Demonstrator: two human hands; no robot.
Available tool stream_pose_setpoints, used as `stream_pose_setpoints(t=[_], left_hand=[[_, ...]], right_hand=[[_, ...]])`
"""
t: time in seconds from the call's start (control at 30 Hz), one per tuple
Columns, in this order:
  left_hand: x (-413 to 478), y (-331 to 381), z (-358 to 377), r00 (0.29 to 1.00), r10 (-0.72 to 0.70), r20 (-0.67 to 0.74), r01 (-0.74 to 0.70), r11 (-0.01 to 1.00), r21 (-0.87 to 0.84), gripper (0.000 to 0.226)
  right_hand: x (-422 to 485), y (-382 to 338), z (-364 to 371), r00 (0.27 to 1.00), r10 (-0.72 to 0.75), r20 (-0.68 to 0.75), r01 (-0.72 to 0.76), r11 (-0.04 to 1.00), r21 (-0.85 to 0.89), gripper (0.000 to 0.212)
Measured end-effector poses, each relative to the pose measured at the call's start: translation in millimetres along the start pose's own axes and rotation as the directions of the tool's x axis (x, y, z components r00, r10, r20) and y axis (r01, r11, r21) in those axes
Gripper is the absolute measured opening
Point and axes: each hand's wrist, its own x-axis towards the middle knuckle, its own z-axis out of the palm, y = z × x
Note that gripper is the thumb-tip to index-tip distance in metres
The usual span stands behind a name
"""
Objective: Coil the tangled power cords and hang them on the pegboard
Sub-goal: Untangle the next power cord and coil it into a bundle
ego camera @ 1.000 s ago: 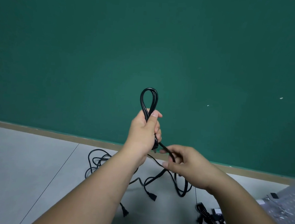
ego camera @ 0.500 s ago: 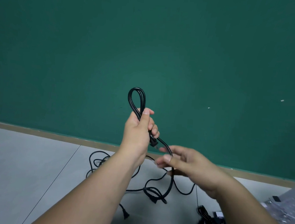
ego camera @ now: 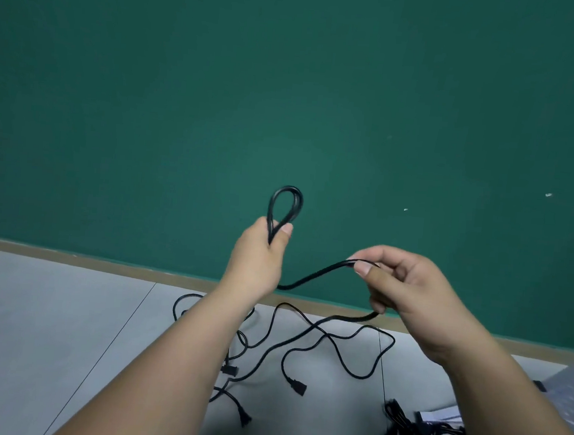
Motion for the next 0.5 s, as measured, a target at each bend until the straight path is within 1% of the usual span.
stream_pose_setpoints(t=[0.03, 0.07, 0.1, 0.17, 0.2, 0.27, 0.3, 0.37, 0.43, 0.5], left_hand=[[-4, 3, 3, 0.999, 0.017, 0.041, -0.019, 0.999, 0.037, 0.031], [-7, 5, 7, 0.994, 0.026, 0.107, -0.029, 0.999, 0.030, 0.035], [-13, 8, 11, 0.983, 0.026, 0.184, -0.023, 1.000, -0.017, 0.041], [-26, 16, 22, 0.944, 0.012, 0.329, 0.050, 0.982, -0.181, 0.054], [-32, 19, 27, 0.925, 0.013, 0.379, 0.080, 0.970, -0.228, 0.060], [-42, 26, 34, 0.888, 0.058, 0.457, 0.059, 0.969, -0.238, 0.065], [-46, 30, 36, 0.866, 0.086, 0.493, 0.034, 0.973, -0.229, 0.062], [-50, 31, 44, 0.823, 0.118, 0.556, -0.011, 0.981, -0.193, 0.048], [-53, 29, 48, 0.780, 0.120, 0.614, -0.036, 0.988, -0.147, 0.035], [-56, 28, 49, 0.758, 0.114, 0.642, -0.010, 0.986, -0.164, 0.016]], right_hand=[[1, -1, 2, 0.999, -0.024, -0.021, 0.024, 1.000, -0.005, 0.010], [2, -2, 3, 0.997, -0.053, -0.055, 0.053, 0.998, -0.018, 0.010], [3, -3, 4, 0.991, -0.092, -0.094, 0.088, 0.995, -0.040, 0.010], [4, -6, 5, 0.969, -0.182, -0.168, 0.165, 0.980, -0.111, 0.011], [4, -7, 5, 0.956, -0.216, -0.197, 0.188, 0.971, -0.149, 0.012], [6, -5, 5, 0.933, -0.249, -0.260, 0.198, 0.958, -0.207, 0.016], [6, -4, 5, 0.921, -0.254, -0.294, 0.189, 0.954, -0.231, 0.018], [7, -1, 4, 0.898, -0.255, -0.358, 0.156, 0.947, -0.282, 0.022], [6, 1, 3, 0.876, -0.260, -0.407, 0.111, 0.928, -0.355, 0.024], [6, 2, 3, 0.839, -0.333, -0.429, 0.089, 0.864, -0.496, 0.027]])
